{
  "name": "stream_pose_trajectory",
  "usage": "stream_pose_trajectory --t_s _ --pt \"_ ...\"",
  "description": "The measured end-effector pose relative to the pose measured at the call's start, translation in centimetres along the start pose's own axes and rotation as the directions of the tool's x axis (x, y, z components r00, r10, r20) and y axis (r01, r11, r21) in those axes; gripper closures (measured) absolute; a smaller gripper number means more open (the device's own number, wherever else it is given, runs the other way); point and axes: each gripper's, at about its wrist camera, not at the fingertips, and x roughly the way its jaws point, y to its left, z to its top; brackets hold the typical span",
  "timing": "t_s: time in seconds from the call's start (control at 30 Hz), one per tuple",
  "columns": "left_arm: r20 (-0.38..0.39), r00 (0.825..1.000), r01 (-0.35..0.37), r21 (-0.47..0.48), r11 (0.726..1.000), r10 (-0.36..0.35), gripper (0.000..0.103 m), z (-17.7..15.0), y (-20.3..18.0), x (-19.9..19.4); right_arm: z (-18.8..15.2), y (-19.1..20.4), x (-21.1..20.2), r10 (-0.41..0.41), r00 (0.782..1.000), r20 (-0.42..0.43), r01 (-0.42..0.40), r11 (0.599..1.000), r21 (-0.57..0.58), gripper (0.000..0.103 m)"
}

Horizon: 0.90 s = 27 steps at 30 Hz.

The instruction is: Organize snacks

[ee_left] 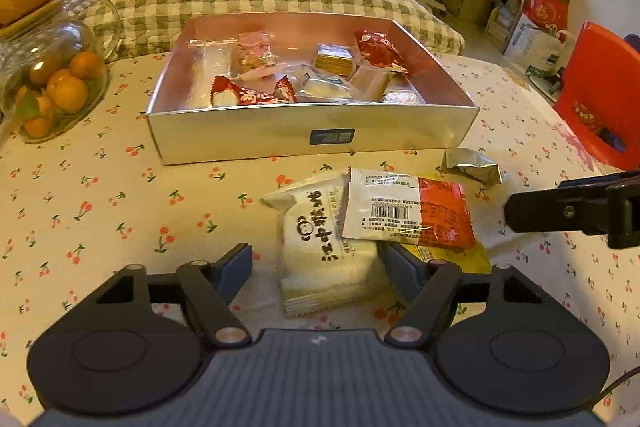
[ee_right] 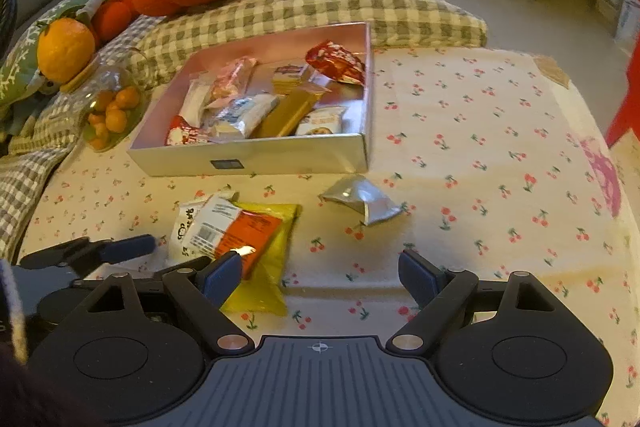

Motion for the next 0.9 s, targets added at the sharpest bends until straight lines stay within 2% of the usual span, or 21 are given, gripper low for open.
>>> stream_pose_trajectory --t_s 0.1,0.23,0.5,0.7,0.83,0.9 --pt "-0.001 1.0 0.014 -0.007 1.0 -0.014 0.047 0.1 0.1 0.1 0.4 0.4 0.6 0.031 1.0 0.006 -0.031 0.999 -0.014 0.016" --pt "-0.006 1.0 0.018 -0.01 1.0 -0.018 0.05 0.2 0.6 0.1 0.9 0.9 1.3 0.097 0.995 0.028 -0.095 0.994 -0.062 0.016" --pt "-0.035 0.999 -0.015 0.012 1.0 0.016 0.05 -0.2 2.8 -1.0 0.7 2.9 2.8 0.159 0.986 0.053 -0.145 0.967 -0.209 0.018" --pt "-0.051 0.998 -0.032 0.009 0.999 0.032 0.048 -0.5 4.5 -2.0 0.2 4.4 3.9 0.123 0.991 0.054 -0.101 0.949 -0.298 0.023" --pt "-0.037 0.998 -0.043 -0.005 0.999 0.042 0.042 -0.7 4.7 -2.1 0.0 5.1 4.4 0.106 0.993 0.06 -0.081 0.943 -0.324 0.025" --pt "-0.035 0.998 -0.052 -0.002 0.999 0.052 0.037 -0.7 4.6 -2.0 0.0 5.5 4.7 0.101 0.993 0.061 -0.075 0.939 -0.337 0.03"
